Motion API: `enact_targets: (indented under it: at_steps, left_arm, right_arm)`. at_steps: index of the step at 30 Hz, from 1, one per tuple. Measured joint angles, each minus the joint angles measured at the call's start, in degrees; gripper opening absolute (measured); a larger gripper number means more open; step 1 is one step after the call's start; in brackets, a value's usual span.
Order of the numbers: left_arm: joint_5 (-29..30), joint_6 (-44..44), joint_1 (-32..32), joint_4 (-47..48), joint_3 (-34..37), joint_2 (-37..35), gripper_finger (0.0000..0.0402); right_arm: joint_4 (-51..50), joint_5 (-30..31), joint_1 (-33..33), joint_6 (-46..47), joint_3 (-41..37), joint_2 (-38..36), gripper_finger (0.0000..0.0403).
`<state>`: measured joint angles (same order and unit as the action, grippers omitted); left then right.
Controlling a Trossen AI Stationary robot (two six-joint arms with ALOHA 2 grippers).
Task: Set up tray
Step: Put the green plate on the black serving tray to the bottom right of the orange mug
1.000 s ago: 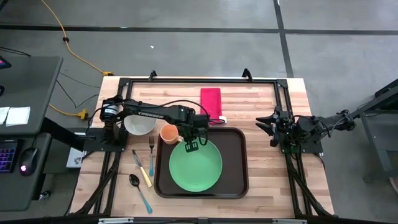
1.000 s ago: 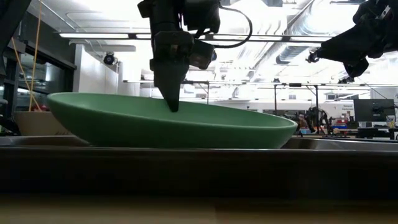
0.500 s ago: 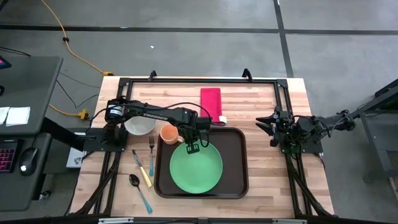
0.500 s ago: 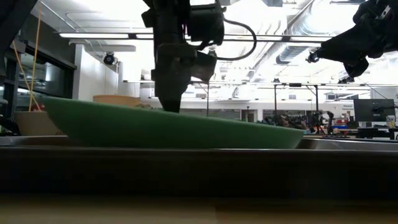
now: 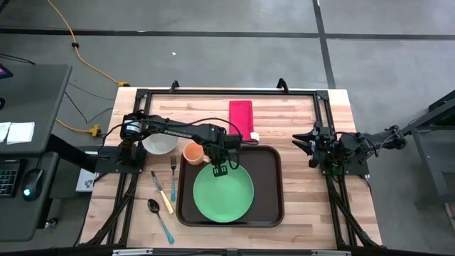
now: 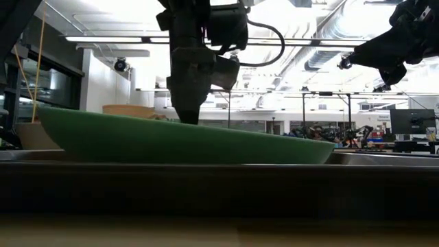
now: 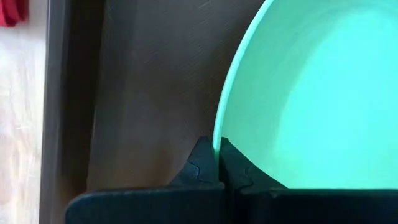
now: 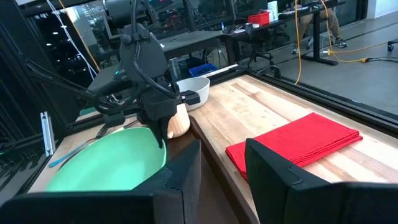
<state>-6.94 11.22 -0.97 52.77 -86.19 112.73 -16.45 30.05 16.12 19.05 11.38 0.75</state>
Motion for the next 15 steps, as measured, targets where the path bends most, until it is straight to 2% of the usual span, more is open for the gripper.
enact_targets:
  at_steps: [15]
  left_arm:
    - [-0.04,0.61,0.0,0.09,0.0,0.0,0.0027]
  right_arm:
    - [0.0,0.02,-0.01,0.0,0.0,0.01,0.0103]
